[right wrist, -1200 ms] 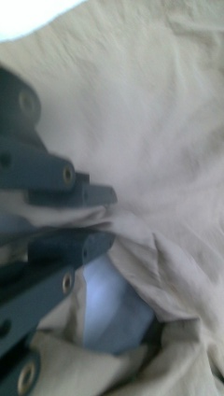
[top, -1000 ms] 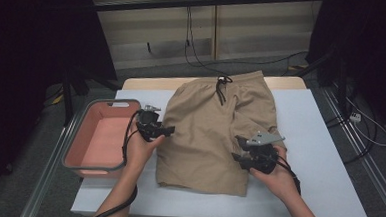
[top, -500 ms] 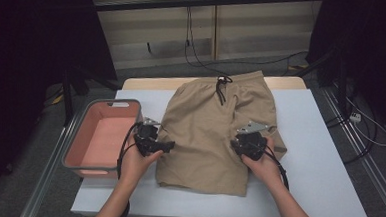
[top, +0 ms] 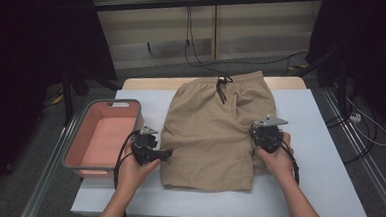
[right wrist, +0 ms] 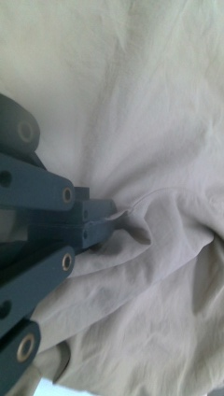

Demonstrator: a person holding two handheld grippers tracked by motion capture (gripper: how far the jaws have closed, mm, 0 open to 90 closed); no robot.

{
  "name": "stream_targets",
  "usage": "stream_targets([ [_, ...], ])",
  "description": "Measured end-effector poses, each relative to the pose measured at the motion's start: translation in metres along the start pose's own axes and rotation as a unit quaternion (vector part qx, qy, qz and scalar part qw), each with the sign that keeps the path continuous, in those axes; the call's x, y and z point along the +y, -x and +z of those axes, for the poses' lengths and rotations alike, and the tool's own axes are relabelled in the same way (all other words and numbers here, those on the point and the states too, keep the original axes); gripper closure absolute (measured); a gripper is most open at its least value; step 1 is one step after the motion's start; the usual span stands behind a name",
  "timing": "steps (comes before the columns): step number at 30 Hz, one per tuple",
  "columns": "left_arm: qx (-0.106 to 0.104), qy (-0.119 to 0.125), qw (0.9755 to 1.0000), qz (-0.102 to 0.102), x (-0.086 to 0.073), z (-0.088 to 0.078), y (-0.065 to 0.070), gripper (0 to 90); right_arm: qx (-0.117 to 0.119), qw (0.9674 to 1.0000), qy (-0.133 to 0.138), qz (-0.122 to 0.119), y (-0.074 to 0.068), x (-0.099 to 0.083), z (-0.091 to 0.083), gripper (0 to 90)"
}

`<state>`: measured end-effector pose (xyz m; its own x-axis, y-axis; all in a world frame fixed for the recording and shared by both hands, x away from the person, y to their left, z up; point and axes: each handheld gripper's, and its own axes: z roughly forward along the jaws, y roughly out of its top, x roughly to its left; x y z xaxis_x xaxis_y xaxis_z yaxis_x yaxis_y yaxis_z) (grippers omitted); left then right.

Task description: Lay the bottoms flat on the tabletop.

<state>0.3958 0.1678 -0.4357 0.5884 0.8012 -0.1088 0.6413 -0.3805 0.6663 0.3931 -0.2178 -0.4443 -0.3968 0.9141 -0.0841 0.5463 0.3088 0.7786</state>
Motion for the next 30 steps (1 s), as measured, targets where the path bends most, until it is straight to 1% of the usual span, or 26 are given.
stream_targets([
  [1, -0.001, -0.003, 1.0000, -0.001, -0.001, 0.001, 0.001, 33.2, 0.000, 1.0000, -0.003, -0.001, -0.001, -0.001, 0.001, 90.0],
  [4, -0.007, -0.013, 0.9999, 0.000, -0.005, 0.003, 0.002, 37.1, 0.001, 0.9999, -0.011, -0.010, -0.003, -0.004, 0.003, 90.0],
  [5, -0.002, -0.012, 0.9999, 0.000, -0.006, 0.004, 0.002, 39.4, 0.003, 0.9998, -0.013, -0.012, -0.005, -0.005, 0.004, 90.0],
  [6, -0.001, -0.019, 0.9998, 0.004, -0.007, 0.005, 0.003, 40.2, 0.005, 0.9998, -0.014, -0.013, -0.005, -0.005, 0.004, 90.0],
  [7, -0.007, -0.025, 0.9997, 0.003, -0.008, 0.006, 0.003, 42.6, 0.009, 0.9998, -0.014, -0.011, -0.006, -0.006, 0.005, 90.0],
  [8, -0.002, -0.021, 0.9998, 0.006, -0.008, 0.006, 0.003, 43.4, 0.011, 0.9998, -0.015, -0.011, -0.006, -0.006, 0.005, 90.0],
  [10, -0.002, -0.022, 0.9998, 0.004, -0.008, 0.005, 0.002, 46.9, 0.013, 0.9997, -0.016, -0.011, -0.007, -0.006, 0.005, 90.0],
  [11, -0.003, -0.022, 0.9998, -0.001, -0.009, 0.005, 0.003, 48.8, 0.015, 0.9997, -0.015, -0.011, -0.008, -0.007, 0.005, 90.0],
  [12, -0.007, -0.026, 0.9996, 0.002, -0.008, 0.005, 0.003, 50.5, 0.016, 0.9997, -0.015, -0.013, -0.009, -0.007, 0.005, 90.0],
  [14, -0.003, -0.029, 0.9995, 0.006, -0.008, 0.005, 0.006, 56.7, 0.020, 0.9996, -0.015, -0.016, -0.010, -0.007, 0.004, 90.0],
  [15, -0.001, -0.032, 0.9994, 0.011, -0.007, 0.005, 0.006, 62.3, 0.024, 0.9995, -0.015, -0.016, -0.012, -0.007, 0.004, 90.0],
  [16, -0.001, -0.035, 0.9993, 0.013, -0.007, 0.005, 0.007, 65.2, 0.024, 0.9994, -0.016, -0.018, -0.012, -0.007, 0.004, 90.0],
  [17, -0.003, -0.039, 0.9992, 0.013, -0.007, 0.005, 0.009, 68.9, 0.024, 0.9994, -0.016, -0.021, -0.014, -0.007, 0.004, 90.0],
  [18, -0.001, -0.041, 0.9990, 0.017, -0.006, 0.005, 0.010, 73.8, 0.026, 0.9992, -0.017, -0.025, -0.015, -0.007, 0.004, 90.0],
  [21, -0.007, -0.050, 0.9985, 0.020, -0.004, 0.006, 0.013, 83.2, 0.026, 0.9992, -0.016, -0.026, -0.016, -0.006, 0.003, 90.0],
  [25, -0.001, -0.060, 0.9980, 0.018, -0.001, 0.002, 0.012, 86.5, 0.024, 0.9995, -0.010, -0.018, -0.013, -0.006, 0.001, 90.0],
  [27, 0.004, -0.055, 0.9984, 0.013, 0.001, -0.003, 0.010, 87.1, 0.026, 0.9996, -0.005, -0.013, -0.011, -0.006, -0.002, 90.0],
  [28, 0.008, -0.053, 0.9985, 0.014, 0.002, -0.007, 0.007, 87.2, 0.027, 0.9996, -0.003, -0.010, -0.010, -0.006, -0.003, 90.0],
  [29, 0.012, -0.048, 0.9987, 0.007, 0.003, -0.010, 0.006, 87.3, 0.034, 0.9994, 0.001, -0.005, -0.010, -0.005, -0.005, 90.0],
  [30, 0.017, -0.044, 0.9989, 0.005, 0.004, -0.014, 0.003, 87.3, 0.036, 0.9993, 0.003, -0.006, -0.011, -0.005, -0.007, 90.0],
])
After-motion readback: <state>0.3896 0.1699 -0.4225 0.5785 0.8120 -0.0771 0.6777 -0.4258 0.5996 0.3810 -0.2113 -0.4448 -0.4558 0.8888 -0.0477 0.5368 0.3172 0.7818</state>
